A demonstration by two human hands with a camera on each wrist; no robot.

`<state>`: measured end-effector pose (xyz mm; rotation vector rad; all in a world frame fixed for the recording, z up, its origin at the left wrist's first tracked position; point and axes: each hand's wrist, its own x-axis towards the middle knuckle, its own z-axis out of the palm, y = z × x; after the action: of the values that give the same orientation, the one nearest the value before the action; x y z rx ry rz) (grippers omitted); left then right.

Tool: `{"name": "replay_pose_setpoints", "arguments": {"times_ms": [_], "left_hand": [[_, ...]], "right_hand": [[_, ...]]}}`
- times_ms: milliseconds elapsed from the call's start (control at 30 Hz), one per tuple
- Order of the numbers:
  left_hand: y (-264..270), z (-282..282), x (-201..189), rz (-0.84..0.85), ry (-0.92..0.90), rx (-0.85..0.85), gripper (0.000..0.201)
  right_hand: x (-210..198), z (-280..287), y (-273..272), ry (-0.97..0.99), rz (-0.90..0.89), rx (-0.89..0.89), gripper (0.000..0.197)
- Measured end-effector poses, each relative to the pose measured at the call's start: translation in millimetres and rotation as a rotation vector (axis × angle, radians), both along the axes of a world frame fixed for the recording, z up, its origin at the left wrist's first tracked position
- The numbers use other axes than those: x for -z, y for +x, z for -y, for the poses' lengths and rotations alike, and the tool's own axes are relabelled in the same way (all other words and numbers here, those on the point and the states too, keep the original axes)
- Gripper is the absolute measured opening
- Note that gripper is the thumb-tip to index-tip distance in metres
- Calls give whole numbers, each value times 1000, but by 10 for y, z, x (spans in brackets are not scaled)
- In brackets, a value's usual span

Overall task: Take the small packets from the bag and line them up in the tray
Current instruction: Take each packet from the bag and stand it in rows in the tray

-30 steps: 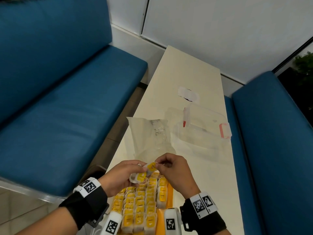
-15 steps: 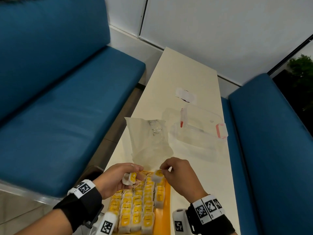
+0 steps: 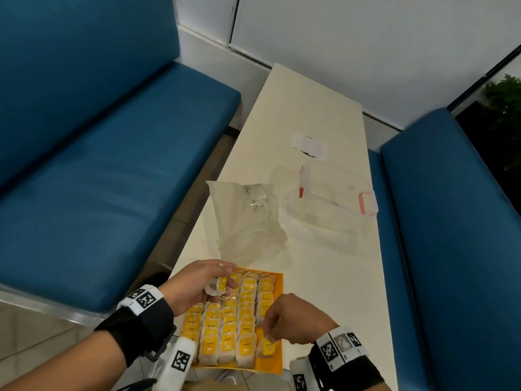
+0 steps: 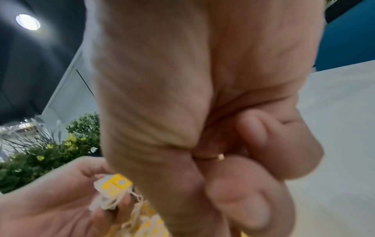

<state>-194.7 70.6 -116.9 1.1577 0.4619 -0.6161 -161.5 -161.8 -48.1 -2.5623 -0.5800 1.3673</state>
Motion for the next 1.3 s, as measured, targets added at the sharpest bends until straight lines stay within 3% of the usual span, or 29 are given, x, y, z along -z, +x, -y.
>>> {"name": "replay_pose_setpoints", "arguments": {"times_ms": [333, 667, 800, 933, 1067, 1167, 1300], "left_hand": [[-4, -3, -20, 1, 10, 5, 23], [7, -5, -50, -8, -12, -11, 23], [9, -16, -68, -31, -72, -48, 27], [33, 14, -121, -64, -192, -79, 34], [93, 112, -161, -88, -264, -102, 41], [126, 168, -196, -99, -302, -119, 44], [145, 176, -206, -88, -291, -116, 45]], "right_hand": [[516, 8, -35, -59, 413, 32, 22], [655, 46, -81, -53, 494, 13, 21], [514, 39, -71, -17, 546, 28, 28], [218, -45, -25, 155, 701, 109, 34], [35, -323, -57, 421, 665, 158, 34], [26, -478, -66, 420, 627, 131, 42], [109, -505, -30, 472, 672, 229, 23]]}}
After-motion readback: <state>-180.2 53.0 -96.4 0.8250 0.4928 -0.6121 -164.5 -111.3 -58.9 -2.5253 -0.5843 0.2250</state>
